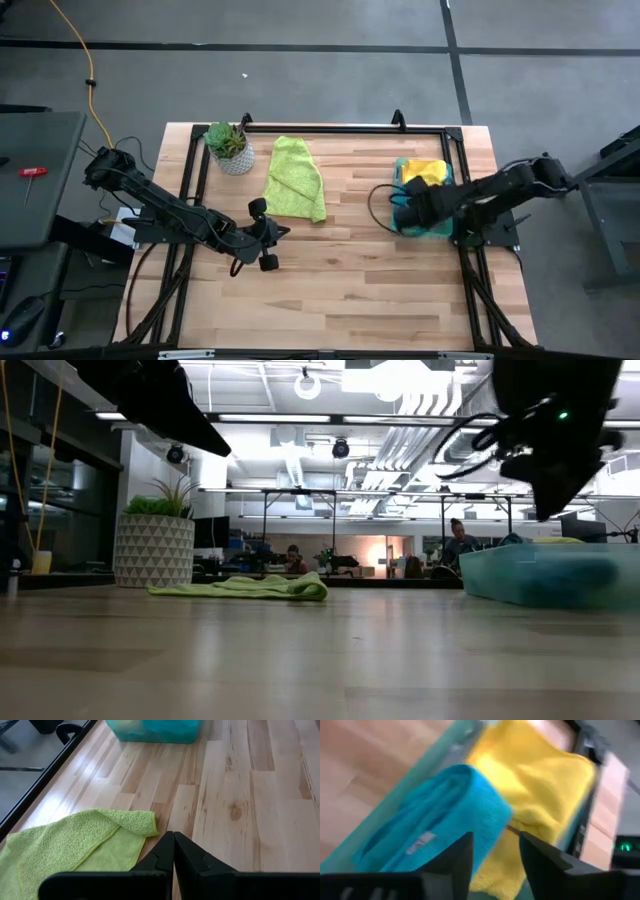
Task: Fold microfiber towels
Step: Put the blue microfiber cloth into the bin
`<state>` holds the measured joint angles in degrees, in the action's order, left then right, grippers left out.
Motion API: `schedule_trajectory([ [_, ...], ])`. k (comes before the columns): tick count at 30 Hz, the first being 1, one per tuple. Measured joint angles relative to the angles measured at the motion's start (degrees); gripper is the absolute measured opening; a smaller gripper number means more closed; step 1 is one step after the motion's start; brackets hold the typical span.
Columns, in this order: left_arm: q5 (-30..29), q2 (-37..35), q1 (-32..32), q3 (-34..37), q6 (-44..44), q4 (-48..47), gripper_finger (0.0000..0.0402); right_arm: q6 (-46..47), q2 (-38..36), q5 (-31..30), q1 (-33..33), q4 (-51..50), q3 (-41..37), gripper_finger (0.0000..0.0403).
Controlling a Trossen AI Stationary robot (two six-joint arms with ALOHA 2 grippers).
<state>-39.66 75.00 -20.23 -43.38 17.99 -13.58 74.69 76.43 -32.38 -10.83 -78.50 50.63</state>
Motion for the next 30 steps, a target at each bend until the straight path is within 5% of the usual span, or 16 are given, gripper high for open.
schedule_trajectory([
  [9,0.04,0.00,0.00,0.00,0.75,-0.03,0.0000,-41.69,0.00,17.42,18.56,8.45,0.00,0.0245],
  [17,0.04,0.00,0.00,0.00,0.47,-0.05,0.0000,-67.53,-0.01,15.31,24.00,14.79,0.00,0.0252],
  [25,2.47,0.00,0.00,0.00,0.64,-0.06,0.0000,-70.62,2.55,22.17,23.96,17.31,-1.40,0.0252],
  [30,3.46,0.00,0.00,0.00,0.88,-0.07,0.0000,-73.44,5.63,18.15,24.00,20.44,-4.65,0.0252],
])
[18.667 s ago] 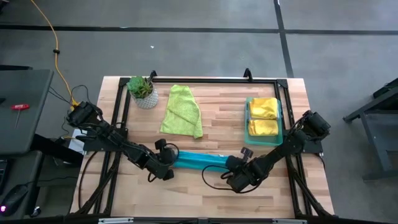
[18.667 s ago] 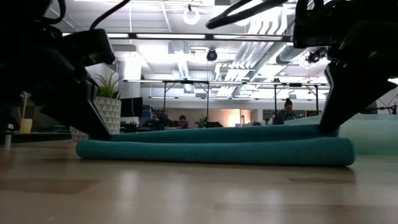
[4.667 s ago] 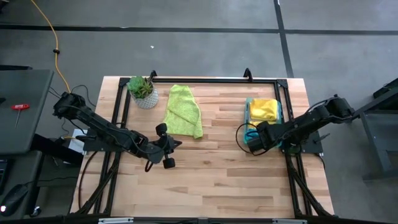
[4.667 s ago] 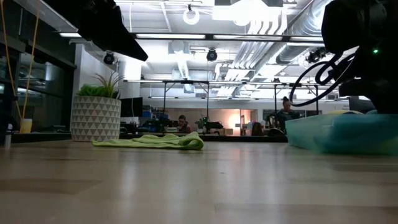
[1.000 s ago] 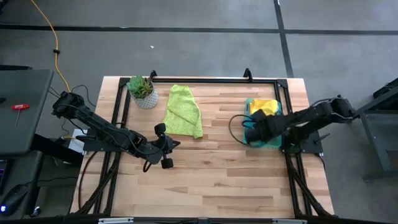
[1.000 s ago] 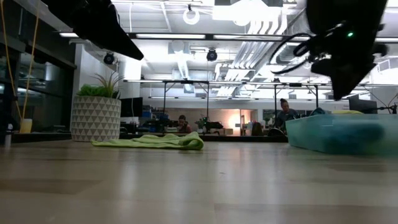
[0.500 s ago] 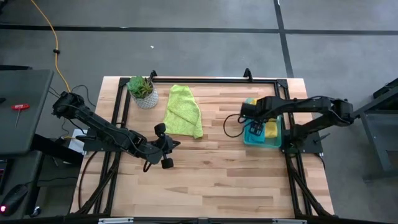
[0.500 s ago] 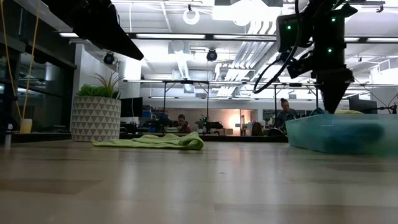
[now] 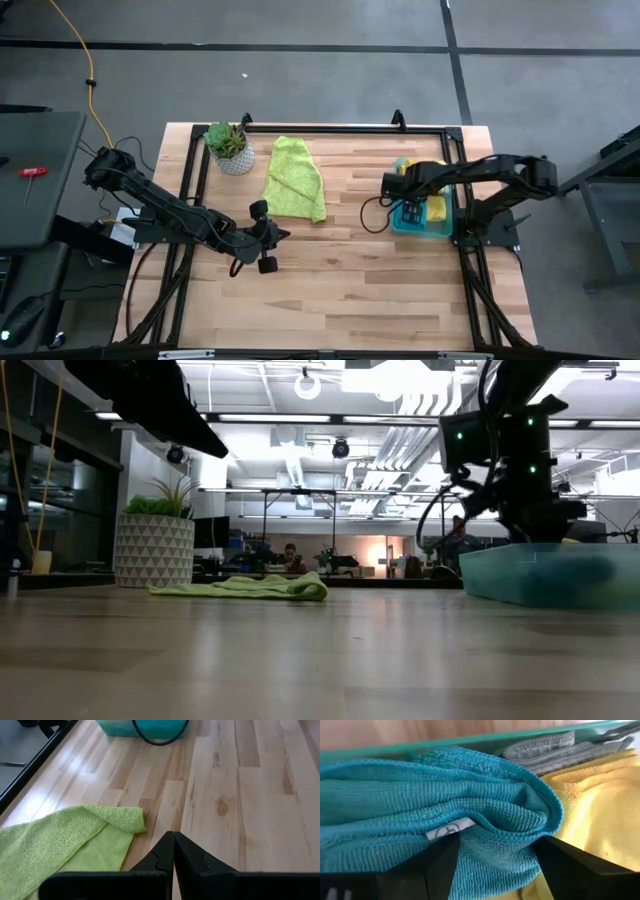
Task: Fold microfiber towels
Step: Put the blue microfiber cloth into the bin
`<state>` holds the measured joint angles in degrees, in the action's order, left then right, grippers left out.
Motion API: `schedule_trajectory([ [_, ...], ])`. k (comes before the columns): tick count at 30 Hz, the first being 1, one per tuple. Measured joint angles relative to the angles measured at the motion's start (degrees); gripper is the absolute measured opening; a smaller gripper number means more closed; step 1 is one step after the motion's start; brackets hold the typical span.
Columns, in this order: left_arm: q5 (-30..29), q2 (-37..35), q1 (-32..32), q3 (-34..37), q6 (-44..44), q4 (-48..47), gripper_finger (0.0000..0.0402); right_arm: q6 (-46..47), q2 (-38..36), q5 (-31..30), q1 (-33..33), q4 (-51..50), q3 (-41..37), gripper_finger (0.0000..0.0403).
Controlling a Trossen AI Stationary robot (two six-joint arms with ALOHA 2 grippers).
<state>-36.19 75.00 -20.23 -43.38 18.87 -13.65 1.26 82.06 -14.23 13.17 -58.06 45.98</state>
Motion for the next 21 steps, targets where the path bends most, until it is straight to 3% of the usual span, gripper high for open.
schedule_trajectory([
  [11,-0.32,0.00,0.00,0.00,-0.17,0.35,0.0000,-1.33,0.46,0.08,0.75,7.62,-3.80,0.0237],
  [15,-0.43,0.00,0.00,0.00,-0.17,0.35,0.0000,-1.31,0.46,0.31,0.81,7.83,-3.85,0.0170],
  [21,-0.47,0.00,0.00,0.00,-0.55,0.44,0.0000,-1.10,0.46,-0.10,0.82,6.69,-2.74,0.0019],
])
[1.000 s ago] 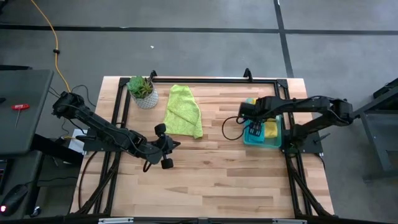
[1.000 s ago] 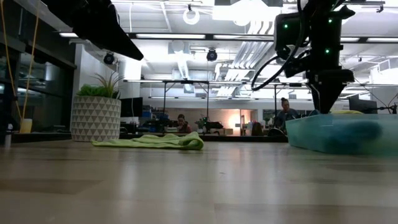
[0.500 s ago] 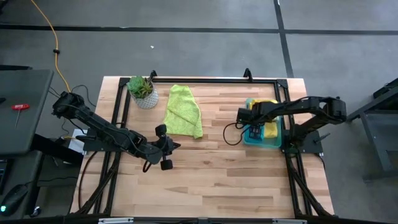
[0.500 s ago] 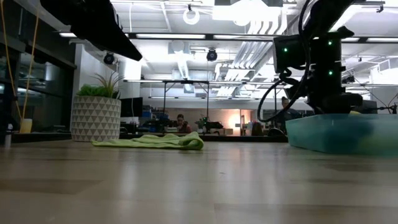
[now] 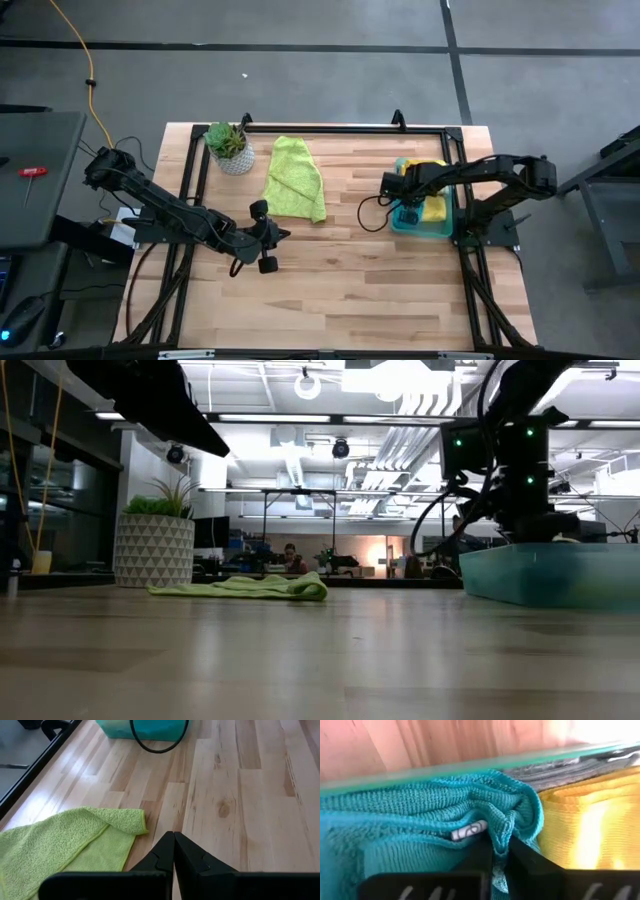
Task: Fold microfiber towels
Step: Put the blue microfiber cloth into the bin
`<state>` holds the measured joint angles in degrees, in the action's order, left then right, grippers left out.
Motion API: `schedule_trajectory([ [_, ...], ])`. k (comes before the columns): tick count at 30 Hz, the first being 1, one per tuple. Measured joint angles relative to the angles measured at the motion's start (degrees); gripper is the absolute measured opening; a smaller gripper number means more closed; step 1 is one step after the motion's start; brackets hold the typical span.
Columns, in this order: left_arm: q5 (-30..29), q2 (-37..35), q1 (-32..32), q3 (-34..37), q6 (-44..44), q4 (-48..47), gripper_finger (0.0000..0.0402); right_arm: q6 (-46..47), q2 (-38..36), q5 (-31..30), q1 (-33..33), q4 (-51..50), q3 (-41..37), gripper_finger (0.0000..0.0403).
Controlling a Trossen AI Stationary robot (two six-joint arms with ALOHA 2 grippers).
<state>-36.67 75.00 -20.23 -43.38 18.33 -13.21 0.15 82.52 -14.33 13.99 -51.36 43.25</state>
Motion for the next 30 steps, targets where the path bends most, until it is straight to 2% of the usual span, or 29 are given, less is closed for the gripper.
schedule_trajectory([
  [4,0.00,0.00,0.00,0.00,-0.04,0.02,0.0000,2.49,-0.06,-0.76,-0.51,-2.48,2.98,0.0022],
  [8,0.00,0.00,0.00,0.00,-0.05,0.02,0.0000,4.70,-0.09,-0.87,-2.20,-7.85,7.26,0.0006],
  [13,0.00,0.00,0.00,0.00,-0.07,0.02,0.0000,13.57,-0.12,-0.29,-4.99,-17.48,14.03,0.0004],
  [15,0.00,0.00,0.00,0.00,-0.07,0.02,0.0000,19.16,-0.13,1.62,-6.19,-20.38,16.45,0.0003],
  [19,0.00,0.00,0.00,0.00,-0.05,0.00,0.0000,35.16,-0.13,9.24,-8.84,-23.15,19.47,0.0002],
  [22,0.18,0.00,0.00,0.00,-0.06,0.00,0.0000,46.32,-0.15,11.65,-12.16,-23.39,20.02,0.0002],
  [27,0.44,0.00,0.00,0.00,-0.07,-0.02,0.0000,59.77,-0.18,11.20,-19.01,-26.07,19.67,0.0001],
  [30,0.44,0.00,0.00,0.00,-0.04,-0.02,0.0000,67.71,-0.95,7.63,-22.36,-30.15,19.62,0.0001],
])
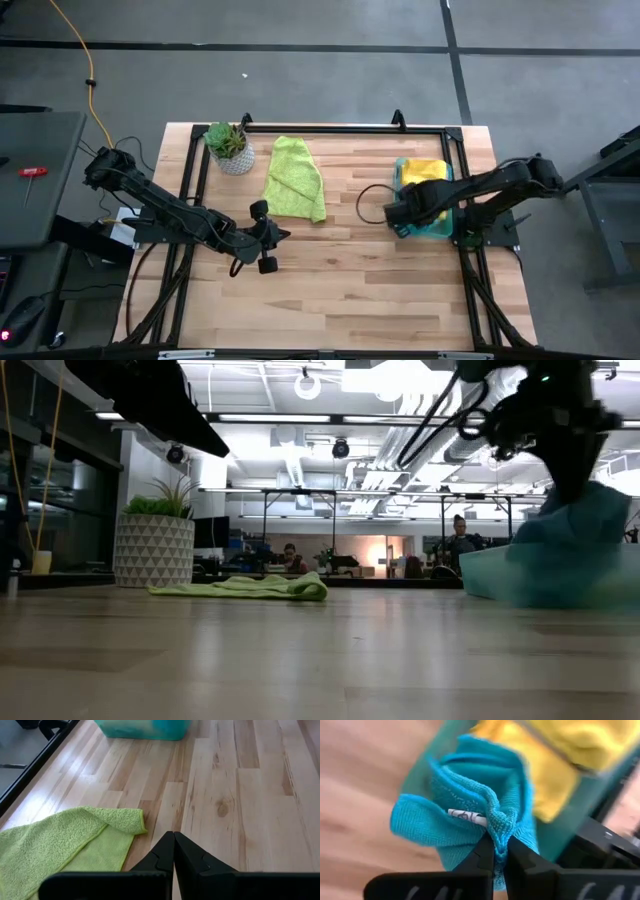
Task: Fold microfiber towels
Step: Put the blue microfiber cloth into the bin
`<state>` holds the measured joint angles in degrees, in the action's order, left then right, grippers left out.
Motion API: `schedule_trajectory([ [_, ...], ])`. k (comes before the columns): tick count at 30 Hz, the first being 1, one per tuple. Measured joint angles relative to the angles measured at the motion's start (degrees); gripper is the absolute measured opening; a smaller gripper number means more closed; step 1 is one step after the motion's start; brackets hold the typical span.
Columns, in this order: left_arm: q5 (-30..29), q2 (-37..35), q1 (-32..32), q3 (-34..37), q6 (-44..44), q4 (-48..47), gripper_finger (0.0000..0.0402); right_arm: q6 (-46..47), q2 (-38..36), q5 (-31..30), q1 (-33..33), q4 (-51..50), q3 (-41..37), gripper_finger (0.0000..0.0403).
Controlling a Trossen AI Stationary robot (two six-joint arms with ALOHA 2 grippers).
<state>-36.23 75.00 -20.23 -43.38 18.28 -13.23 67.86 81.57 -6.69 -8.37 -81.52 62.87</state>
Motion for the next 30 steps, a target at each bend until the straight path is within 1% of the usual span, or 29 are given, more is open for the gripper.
schedule_trajectory([
  [3,0.02,0.00,0.00,0.00,0.00,0.00,0.0000,9.34,-2.04,-3.99,-2.85,-2.79,-0.02,0.0001],
  [6,0.02,0.00,0.00,0.00,0.00,0.00,0.0000,15.88,-3.07,-5.32,-5.41,-2.62,-0.02,0.0000],
  [10,0.02,0.00,0.00,0.00,0.02,0.00,0.0000,21.28,-2.88,-5.33,-7.73,-4.83,-0.02,0.0000],
  [15,0.71,0.00,0.00,0.00,0.14,0.06,0.0000,28.45,-2.83,-8.53,-8.69,-7.47,-0.52,0.0000],
  [18,1.49,0.00,0.00,0.00,0.12,0.17,0.0000,29.83,-2.83,-6.00,-8.66,-4.93,-4.50,0.0000],
  [20,1.52,0.00,0.00,0.00,0.08,0.20,0.0000,29.83,-2.79,-4.58,-8.68,-0.54,-8.55,0.0002],
  [26,1.51,0.00,0.00,0.00,0.01,0.21,0.0000,31.33,-2.81,-3.13,-8.66,8.33,-17.80,0.0003],
  [30,1.24,0.00,0.00,0.00,0.02,0.31,0.0000,33.03,-2.81,-2.02,-8.66,10.26,-21.58,0.0004],
])
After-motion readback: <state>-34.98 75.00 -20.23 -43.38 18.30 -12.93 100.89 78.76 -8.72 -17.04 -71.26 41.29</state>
